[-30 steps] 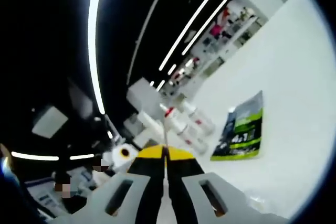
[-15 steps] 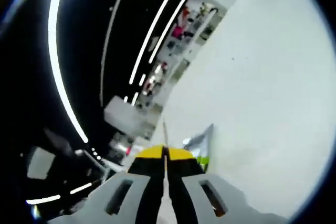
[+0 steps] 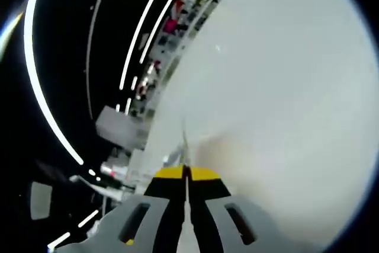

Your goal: Arrange the skincare products in the storage area until every visible bottle or jar stands upright without overlapping.

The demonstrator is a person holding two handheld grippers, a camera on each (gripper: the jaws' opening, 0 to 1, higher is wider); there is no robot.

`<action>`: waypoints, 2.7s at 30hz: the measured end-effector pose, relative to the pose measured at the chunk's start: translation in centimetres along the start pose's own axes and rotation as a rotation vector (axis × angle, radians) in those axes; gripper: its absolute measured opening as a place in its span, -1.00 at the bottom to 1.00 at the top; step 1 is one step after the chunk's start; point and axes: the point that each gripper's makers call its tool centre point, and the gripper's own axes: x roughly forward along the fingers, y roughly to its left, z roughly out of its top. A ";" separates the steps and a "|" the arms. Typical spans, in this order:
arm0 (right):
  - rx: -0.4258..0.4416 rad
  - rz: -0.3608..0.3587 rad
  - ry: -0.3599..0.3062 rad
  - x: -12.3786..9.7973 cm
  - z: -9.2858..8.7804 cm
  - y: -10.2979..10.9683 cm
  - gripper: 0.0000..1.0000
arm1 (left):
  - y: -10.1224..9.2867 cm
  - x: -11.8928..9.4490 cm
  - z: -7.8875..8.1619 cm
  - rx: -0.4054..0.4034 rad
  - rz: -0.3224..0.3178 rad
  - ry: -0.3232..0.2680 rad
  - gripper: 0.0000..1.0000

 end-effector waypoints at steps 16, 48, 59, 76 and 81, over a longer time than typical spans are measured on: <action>-0.157 -0.127 0.002 0.4 -0.7 -0.8 -0.95 | 1.1 -0.6 1.0 -0.008 0.035 -0.035 -0.70; -0.253 -0.003 -0.209 -0.8 4.8 2.1 -0.54 | 0.3 -0.5 1.4 0.017 0.002 -0.046 -0.65; -0.283 0.004 -0.196 -1.4 3.9 2.5 -0.56 | -4.0 0.3 3.2 0.098 -0.166 -0.060 -0.08; -0.287 0.028 -0.206 -2.4 3.5 3.4 -0.57 | -11.6 5.7 -0.2 0.670 -0.313 0.515 0.94; -0.290 0.029 -0.225 -2.9 3.8 3.6 -0.57 | -10.8 7.1 -2.2 0.641 -0.352 0.690 0.55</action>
